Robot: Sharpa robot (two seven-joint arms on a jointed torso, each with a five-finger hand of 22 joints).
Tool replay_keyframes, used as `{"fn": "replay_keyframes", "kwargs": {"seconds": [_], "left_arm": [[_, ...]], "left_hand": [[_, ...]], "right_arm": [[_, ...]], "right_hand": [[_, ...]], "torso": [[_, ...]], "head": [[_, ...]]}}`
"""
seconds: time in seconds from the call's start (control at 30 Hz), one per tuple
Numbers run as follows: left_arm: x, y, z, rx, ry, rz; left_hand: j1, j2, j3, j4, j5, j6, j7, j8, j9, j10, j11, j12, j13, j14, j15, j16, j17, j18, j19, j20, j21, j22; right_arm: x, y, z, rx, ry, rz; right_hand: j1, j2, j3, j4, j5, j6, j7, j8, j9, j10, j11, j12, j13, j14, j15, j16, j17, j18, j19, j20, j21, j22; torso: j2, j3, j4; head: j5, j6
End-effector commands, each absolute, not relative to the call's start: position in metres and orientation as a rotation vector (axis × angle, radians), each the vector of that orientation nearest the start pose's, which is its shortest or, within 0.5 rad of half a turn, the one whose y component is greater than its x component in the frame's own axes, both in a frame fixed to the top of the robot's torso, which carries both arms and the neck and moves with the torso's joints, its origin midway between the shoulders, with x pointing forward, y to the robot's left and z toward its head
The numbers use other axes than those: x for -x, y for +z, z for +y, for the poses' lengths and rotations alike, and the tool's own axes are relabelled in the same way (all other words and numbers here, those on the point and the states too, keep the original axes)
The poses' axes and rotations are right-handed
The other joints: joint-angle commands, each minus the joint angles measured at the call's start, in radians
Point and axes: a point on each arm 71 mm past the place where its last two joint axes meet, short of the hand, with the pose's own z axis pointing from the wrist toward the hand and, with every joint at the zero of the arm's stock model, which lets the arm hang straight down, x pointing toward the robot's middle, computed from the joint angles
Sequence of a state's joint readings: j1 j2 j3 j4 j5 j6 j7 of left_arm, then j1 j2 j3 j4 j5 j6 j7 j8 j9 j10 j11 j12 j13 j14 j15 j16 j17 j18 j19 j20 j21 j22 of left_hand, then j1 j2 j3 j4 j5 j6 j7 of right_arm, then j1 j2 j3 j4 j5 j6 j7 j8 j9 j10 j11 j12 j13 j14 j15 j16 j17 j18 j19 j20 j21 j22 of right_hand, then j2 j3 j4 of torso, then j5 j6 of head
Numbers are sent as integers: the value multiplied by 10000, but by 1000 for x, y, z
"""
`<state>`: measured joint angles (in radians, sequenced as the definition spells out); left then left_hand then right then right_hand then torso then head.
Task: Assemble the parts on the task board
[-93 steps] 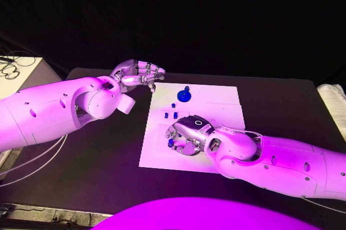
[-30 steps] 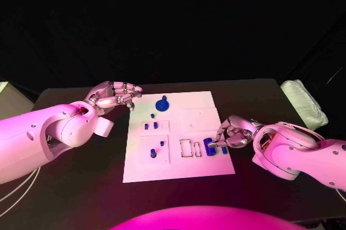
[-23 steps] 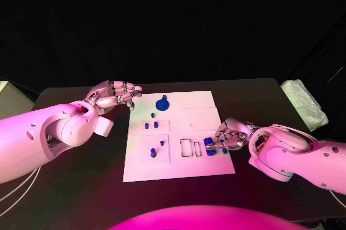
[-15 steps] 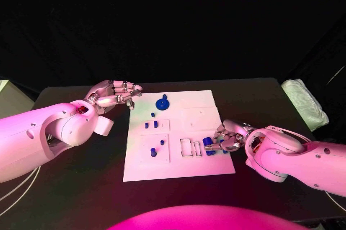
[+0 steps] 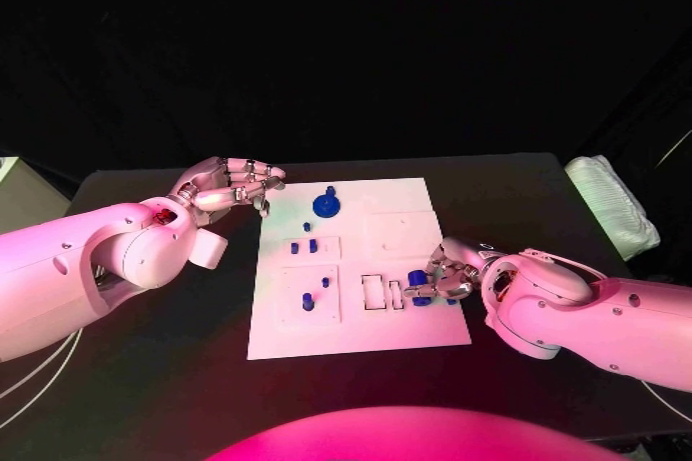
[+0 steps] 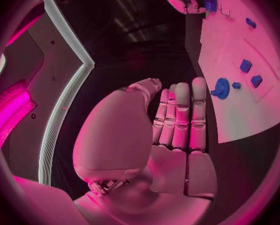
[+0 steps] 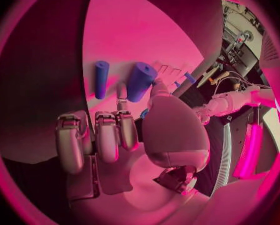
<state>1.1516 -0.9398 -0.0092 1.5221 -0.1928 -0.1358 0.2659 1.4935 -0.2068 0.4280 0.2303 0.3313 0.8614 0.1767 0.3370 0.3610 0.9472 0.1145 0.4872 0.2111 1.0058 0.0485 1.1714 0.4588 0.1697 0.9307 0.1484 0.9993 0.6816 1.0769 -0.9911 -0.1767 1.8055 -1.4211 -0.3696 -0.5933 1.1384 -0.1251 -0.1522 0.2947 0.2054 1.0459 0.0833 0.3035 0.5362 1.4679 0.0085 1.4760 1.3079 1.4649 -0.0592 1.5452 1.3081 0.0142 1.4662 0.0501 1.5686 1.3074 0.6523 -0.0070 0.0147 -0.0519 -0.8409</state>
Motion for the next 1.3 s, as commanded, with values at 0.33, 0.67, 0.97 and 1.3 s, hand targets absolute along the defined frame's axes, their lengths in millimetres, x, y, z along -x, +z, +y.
{"fn": "replay_keyframes", "kwargs": {"seconds": [0.33, 0.67, 0.97, 1.3], "left_arm": [[-477, -195, 244, 9901, -15160, 16511], [-477, -195, 245, 9921, -15123, 16521], [-478, -195, 244, 9931, -15115, 16549], [-477, -195, 244, 9942, -15106, 16585]], "left_hand": [[-34, -9, -8, 12, -39, -28, 45, 49, -12, 69, 22, -1, -12, 1, 1, -58, 12, 141, -82, -22, 54, 9], [-42, -8, -11, 18, -38, -31, 44, 50, -16, 70, 21, -1, -14, 0, 2, -59, 14, 141, -88, -21, 56, 12], [-33, -1, -5, 13, -34, -30, 42, 53, -17, 70, 18, -1, -16, -1, 0, -60, 17, 142, -92, -20, 59, 16], [-20, 4, 1, 5, -31, -30, 40, 56, -19, 70, 16, -1, -17, 0, -3, -59, 19, 143, -95, -21, 62, 19]], "right_arm": [[-380, -277, -218, -1879, 3087, 20415], [-377, -270, -220, -3595, 3962, 20071], [-380, -248, -214, -4615, 4966, 19904], [-379, -256, -196, -4660, 5323, 21026]], "right_hand": [[855, 349, 306, -49, 1389, 55, -110, -6, -19, 478, -114, -85, 1750, 951, -69, 85, 2152, -142, 1046, -82, 21, 2634], [1710, 480, 1094, -51, 1764, 205, -195, -61, -136, 514, -195, -86, 1808, 973, -135, 118, 2250, -142, 1046, -139, 21, 2634], [1610, 508, 1385, -25, 1774, 405, -265, -13, -168, 396, -259, -394, 1595, 945, -190, 71, 2136, -142, 1046, -185, 21, 2634], [1098, 413, 1626, -29, 1706, 457, -266, -30, -228, 417, -262, -447, 1595, 950, -199, 74, 2156, -142, 1046, -206, 21, 2634]], "torso": [[-27, -9, -4], [-28, -20, -8], [-25, -19, -2], [-5, -8, -26]], "head": [[-24, -27], [-30, 16], [-36, 69], [29, 75]]}}
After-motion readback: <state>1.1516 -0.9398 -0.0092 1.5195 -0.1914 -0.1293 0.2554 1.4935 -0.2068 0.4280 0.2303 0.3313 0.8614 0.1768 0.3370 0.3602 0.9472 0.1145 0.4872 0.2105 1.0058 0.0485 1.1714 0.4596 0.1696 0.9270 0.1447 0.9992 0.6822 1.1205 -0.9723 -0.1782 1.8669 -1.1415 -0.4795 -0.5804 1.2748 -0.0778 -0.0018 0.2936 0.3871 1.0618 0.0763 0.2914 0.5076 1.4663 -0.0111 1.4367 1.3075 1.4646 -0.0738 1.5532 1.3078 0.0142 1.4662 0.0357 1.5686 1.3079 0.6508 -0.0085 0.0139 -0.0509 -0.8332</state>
